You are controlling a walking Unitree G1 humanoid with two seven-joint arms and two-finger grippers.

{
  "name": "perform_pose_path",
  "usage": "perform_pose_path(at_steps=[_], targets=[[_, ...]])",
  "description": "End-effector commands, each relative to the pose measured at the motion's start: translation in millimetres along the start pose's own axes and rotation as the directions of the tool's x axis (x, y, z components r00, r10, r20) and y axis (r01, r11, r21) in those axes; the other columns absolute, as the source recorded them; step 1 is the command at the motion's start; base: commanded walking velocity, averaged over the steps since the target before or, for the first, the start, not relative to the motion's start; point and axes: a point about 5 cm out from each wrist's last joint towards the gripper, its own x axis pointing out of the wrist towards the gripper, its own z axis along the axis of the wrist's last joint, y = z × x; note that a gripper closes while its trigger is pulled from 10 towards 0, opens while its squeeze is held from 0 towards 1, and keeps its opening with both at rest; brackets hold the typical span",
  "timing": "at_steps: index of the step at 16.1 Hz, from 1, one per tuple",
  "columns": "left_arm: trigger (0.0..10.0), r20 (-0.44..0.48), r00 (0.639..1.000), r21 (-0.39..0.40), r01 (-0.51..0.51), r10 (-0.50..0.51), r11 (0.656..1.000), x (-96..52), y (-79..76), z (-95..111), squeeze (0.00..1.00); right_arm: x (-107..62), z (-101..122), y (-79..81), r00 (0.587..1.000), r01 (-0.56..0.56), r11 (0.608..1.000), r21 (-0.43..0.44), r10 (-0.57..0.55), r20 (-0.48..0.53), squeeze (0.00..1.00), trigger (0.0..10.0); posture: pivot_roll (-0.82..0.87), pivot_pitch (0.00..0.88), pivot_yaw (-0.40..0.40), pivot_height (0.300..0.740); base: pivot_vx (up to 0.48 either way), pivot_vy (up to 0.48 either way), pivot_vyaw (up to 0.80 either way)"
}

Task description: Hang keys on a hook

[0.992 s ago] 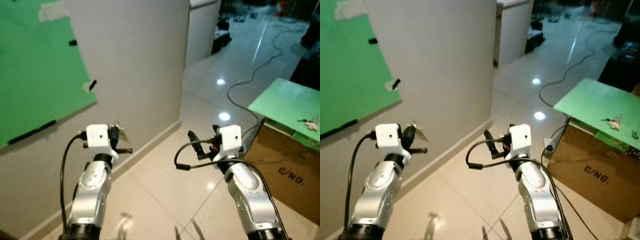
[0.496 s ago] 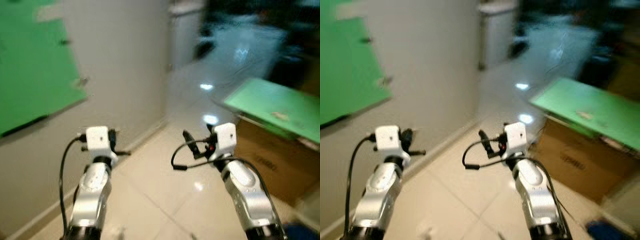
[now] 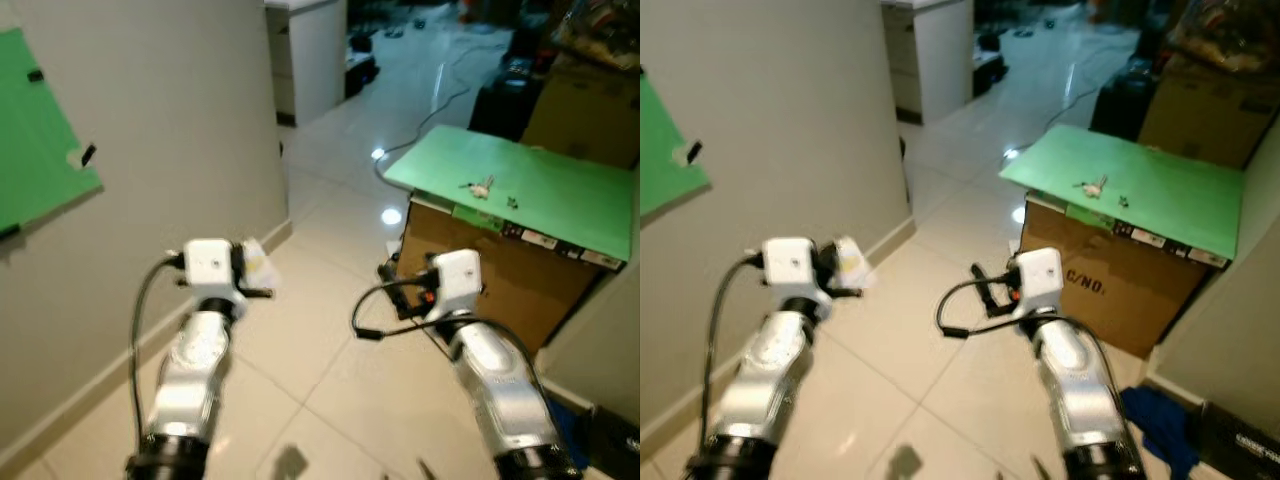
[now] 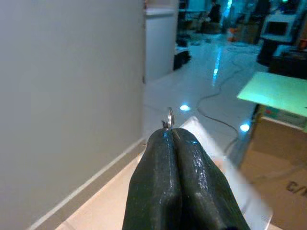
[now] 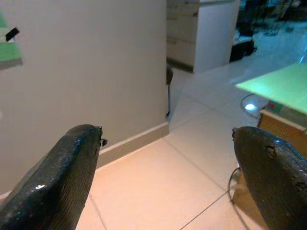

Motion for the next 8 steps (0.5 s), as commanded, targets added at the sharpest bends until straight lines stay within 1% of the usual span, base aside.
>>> perform_pose_path(at_steps=[1,3,4,8], targets=[[10.0,0.020,1.000,0.002,-0.002,0.002,1.000,1.4,4.3,3.5,0.00,4.1,3.8,1.5,1.000,0.011,1.000,-0.007,-0.011,0.010,0.00,10.0,0.02,0.000,0.052,0.740,0.000,0.000,0.00],[10.0,0.015,1.000,-0.019,-0.009,0.009,1.000,3.3,5.2,3.8,0.00,4.1,3.2,-0.6,0.999,0.037,0.999,0.022,-0.038,0.019,0.00,10.0,0.02,0.000,0.054,0.740,0.000,0.000,0.00],[10.0,0.015,1.000,-0.012,-0.003,0.003,1.000,3.4,4.3,5.1,0.00,3.5,3.9,0.4,0.999,0.039,0.999,0.031,-0.040,0.028,0.00,10.0,0.02,0.000,0.054,0.740,0.000,0.000,0.00],[10.0,0.028,0.999,-0.012,0.018,-0.018,1.000,4.2,-1.3,6.9,0.00,3.0,2.3,10.5,1.000,-0.020,0.999,0.030,0.019,0.024,0.00,10.0,0.02,0.000,0.049,0.740,0.000,0.000,0.61]])
